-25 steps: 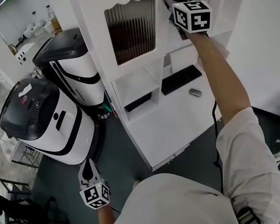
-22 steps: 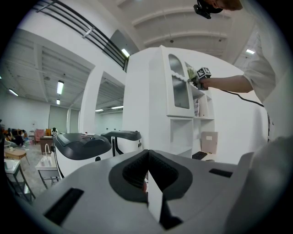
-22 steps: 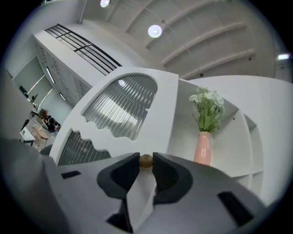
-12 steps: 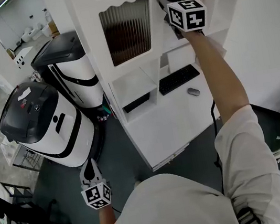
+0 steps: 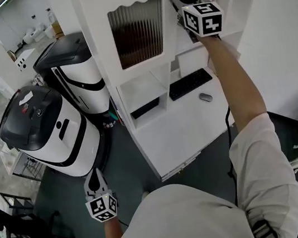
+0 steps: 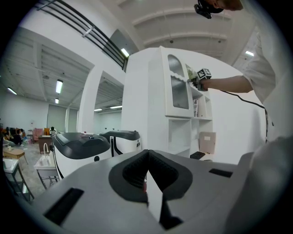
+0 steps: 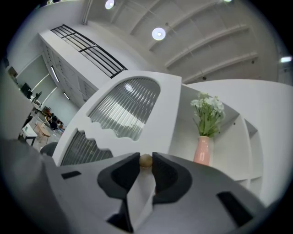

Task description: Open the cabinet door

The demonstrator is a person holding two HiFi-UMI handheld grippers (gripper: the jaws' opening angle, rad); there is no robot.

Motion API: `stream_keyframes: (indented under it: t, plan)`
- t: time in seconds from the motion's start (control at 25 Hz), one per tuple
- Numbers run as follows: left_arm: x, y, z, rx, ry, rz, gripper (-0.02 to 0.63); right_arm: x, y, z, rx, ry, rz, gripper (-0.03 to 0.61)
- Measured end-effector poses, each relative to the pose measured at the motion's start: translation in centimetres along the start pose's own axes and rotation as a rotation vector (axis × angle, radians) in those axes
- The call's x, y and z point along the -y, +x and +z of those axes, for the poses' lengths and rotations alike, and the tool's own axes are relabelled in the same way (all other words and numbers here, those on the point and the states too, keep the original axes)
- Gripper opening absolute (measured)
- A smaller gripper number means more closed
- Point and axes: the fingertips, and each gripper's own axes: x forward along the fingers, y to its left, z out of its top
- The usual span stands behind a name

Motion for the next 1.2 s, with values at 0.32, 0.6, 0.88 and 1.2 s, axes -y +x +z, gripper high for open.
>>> stream_keyframes:
  t: [0.32, 0.6, 0.88, 1.2]
  plan:
    - [0.6, 0.1, 0.4, 0.007, 0.004, -0.030, -0.002, -0.5, -2.0, 1.0, 0.005, -0.057, -0.009, 0.086]
    - [0.7, 0.3, 0.4, 0.005, 0.003, -0.048, -0.002, -1.0, -3.4, 1.6, 0.020, -0.109, -0.013, 0.084]
    - [1.4, 1.1, 0.3, 0.003, 0.007, -0.073, -0.002, -1.6, -5.0, 2.2, 0.037, -0.191, -0.007, 0.083]
    - [2.8, 2.2, 0.6, 0.003, 0.015, -0.109, -0.002, -2.2, -6.3, 2.8, 0.050, -0.294, -0.003, 0.080]
